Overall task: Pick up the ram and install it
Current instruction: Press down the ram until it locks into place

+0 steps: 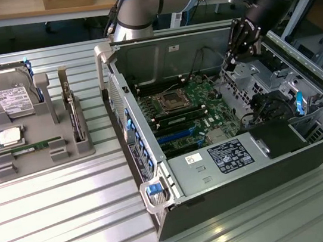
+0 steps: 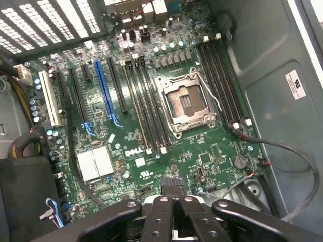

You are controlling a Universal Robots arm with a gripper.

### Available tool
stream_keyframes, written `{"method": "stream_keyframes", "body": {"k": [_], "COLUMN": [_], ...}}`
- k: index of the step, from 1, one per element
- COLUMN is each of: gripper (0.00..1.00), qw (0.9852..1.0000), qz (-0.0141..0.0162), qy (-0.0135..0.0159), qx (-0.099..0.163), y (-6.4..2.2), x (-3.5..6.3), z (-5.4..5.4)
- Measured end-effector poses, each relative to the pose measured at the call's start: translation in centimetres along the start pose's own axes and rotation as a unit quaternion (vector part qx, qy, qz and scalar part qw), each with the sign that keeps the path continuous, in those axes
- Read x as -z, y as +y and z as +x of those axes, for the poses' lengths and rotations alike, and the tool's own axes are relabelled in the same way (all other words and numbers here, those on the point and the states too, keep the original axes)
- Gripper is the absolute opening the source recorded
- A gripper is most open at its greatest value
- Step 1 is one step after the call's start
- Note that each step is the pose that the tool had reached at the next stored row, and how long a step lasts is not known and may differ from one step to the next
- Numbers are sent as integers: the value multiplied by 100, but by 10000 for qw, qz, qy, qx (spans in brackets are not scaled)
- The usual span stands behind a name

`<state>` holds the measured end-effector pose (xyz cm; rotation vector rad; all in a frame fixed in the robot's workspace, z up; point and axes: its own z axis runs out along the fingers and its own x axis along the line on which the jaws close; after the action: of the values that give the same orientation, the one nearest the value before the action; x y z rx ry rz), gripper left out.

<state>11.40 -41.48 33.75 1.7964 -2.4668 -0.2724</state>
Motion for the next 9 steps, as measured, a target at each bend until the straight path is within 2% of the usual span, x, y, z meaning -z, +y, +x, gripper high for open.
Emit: {"method": "stream_keyframes", "body": {"k": [3, 6, 9], "gripper": [11, 11, 11], "qw": [9998, 9995, 9987], "qz": [8, 13, 21], "qy": [-35, -58, -95], "qx": [-182, -300, -493], "y": [-1, -1, -1], "x": [-2, -3, -4], "z": [0, 0, 0]}}
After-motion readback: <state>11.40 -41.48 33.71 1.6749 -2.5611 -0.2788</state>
